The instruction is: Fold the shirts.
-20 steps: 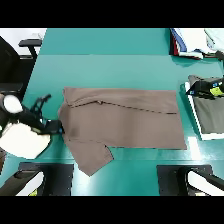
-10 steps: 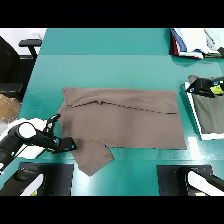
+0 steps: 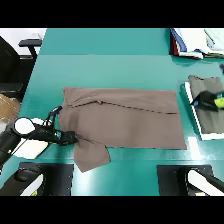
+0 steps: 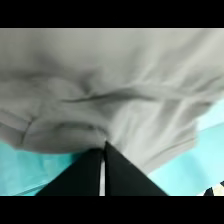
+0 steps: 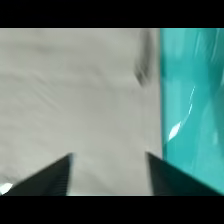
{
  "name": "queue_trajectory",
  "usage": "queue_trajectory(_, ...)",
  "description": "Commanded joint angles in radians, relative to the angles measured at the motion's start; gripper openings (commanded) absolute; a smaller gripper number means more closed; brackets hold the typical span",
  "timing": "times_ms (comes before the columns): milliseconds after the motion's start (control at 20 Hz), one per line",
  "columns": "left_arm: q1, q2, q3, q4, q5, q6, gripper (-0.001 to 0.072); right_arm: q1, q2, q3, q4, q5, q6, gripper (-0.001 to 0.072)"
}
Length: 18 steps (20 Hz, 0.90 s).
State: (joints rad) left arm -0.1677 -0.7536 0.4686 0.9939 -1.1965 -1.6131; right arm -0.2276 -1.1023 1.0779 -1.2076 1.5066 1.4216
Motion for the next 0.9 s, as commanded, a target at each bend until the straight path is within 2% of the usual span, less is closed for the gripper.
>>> queue_trajectory(0,-0.002,0.000,0.095,0.001,-0.028,0.024,0.0024,-0.159,0.050,-0.242,-0.001,0.038,-0.003,0.0608)
queue_trajectory(150,-0.002,0.000,0.111,0.001,-0.027,0.024,0.0024,-0.272,0.056,-0.428,-0.001,0.017,-0.003,0.0595)
queue_trajectory(250,-0.002,0.000,0.111,0.001,-0.030,0.024,0.0025,-0.296,0.056,-0.509,0.000,-0.031,-0.002,0.0552)
queue_trajectory(400,-0.002,0.000,0.111,0.001,-0.031,0.024,0.0025,-0.267,0.056,-0.575,-0.006,-0.099,-0.002,0.0523)
queue_trajectory(600,-0.002,0.000,0.111,0.001,-0.031,0.024,0.0025,-0.162,0.015,-0.584,-0.049,-0.121,0.010,0.0520)
queue_trajectory(650,-0.002,0.000,0.111,0.001,-0.035,0.025,0.0025,-0.132,0.000,-0.583,-0.050,-0.136,0.010,0.0420)
queue_trajectory(750,-0.002,0.000,0.112,0.001,-0.063,0.046,0.0024,-0.072,-0.010,-0.583,-0.051,-0.158,0.010,0.0142)
queue_trajectory(850,-0.002,0.011,0.127,0.024,-0.123,0.049,0.0023,-0.029,0.017,-0.572,-0.055,-0.160,0.010,0.0019)
